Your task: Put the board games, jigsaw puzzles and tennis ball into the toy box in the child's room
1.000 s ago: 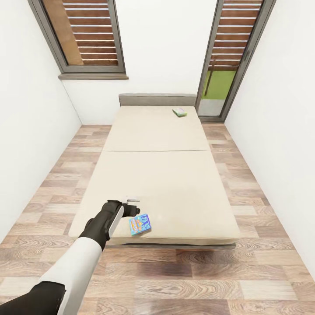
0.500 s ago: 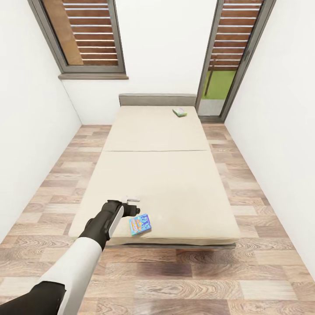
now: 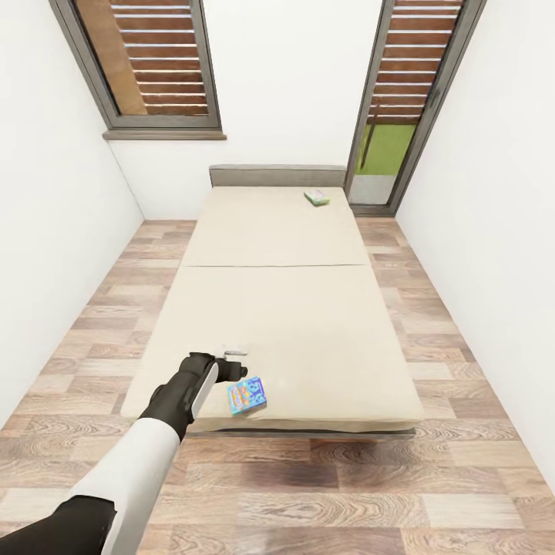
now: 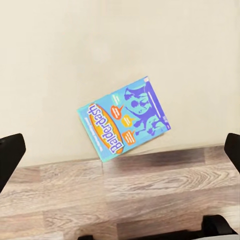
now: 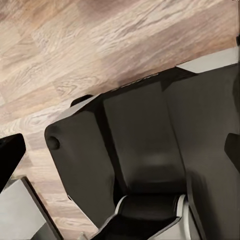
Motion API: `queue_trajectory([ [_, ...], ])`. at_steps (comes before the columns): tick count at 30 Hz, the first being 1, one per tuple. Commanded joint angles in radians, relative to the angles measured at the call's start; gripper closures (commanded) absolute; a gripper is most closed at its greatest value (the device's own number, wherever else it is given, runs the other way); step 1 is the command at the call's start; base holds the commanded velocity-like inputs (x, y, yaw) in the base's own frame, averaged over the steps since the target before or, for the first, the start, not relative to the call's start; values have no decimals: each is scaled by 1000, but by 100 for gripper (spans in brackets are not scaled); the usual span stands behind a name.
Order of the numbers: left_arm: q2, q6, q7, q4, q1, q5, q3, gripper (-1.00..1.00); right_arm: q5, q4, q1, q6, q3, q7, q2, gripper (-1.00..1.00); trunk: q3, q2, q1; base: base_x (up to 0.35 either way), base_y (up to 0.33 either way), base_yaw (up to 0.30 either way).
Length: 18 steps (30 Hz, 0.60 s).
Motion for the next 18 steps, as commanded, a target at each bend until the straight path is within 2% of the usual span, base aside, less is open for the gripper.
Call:
queue_trajectory([
  [1, 1, 4, 0, -1, 0, 1, -1, -100, -19, -5, -6, 6, 6, -5, 0, -100, -1, -2, 0, 0, 0, 0],
  [8, 8, 1, -3, -1, 0, 0, -3, -100, -37, -44, -15, 23, 3, -10, -4, -100, -1, -2, 0, 0, 0, 0],
  [10, 21, 3, -3, -1, 0, 0, 1, -100, -38, -47, -15, 25, 3, -5, -6, -100, -1, -2, 0, 0, 0, 0],
  [14, 46, -1, -4, -1, 1, 2, 29, -100, -39, -50, -15, 26, 3, 12, -10, -100, -1, -2, 0, 0, 0, 0],
  [18, 49, -3, -4, -9, 1, 1, 47, -100, -39, -51, -15, 25, 2, 70, -14, -100, -1, -2, 0, 0, 0, 0],
])
